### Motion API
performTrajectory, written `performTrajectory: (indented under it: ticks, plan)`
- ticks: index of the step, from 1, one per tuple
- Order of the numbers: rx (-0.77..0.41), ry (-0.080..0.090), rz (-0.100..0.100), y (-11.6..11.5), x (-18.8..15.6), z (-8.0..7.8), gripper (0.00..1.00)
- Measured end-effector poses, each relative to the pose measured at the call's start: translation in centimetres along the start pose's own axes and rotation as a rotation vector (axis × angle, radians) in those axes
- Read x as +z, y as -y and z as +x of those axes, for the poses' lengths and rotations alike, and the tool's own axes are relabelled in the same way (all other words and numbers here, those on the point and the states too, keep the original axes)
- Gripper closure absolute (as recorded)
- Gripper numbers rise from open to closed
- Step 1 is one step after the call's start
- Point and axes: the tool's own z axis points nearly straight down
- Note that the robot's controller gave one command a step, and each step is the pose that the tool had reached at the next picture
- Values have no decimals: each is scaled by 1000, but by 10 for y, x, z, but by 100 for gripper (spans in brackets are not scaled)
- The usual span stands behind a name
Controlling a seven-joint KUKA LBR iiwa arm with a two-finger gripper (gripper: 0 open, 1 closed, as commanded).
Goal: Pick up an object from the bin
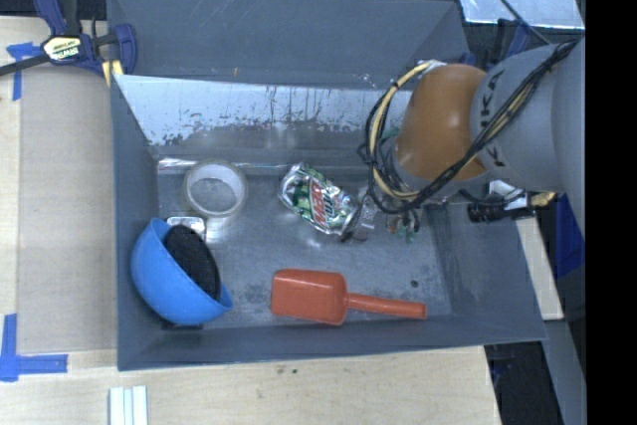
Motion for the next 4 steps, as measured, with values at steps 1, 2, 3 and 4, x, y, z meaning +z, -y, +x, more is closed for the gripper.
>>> performTrajectory:
  ticks: [1, 2, 3, 4]
  plan:
    - [0, 0, 0, 0, 0, 0, 100]
    - [7, 0, 0, -10, -89, -16, 100]
    - [-12, -1, 0, -4, -121, -10, 100]
    - [-200, 0, 0, 19, -95, 32, 100]
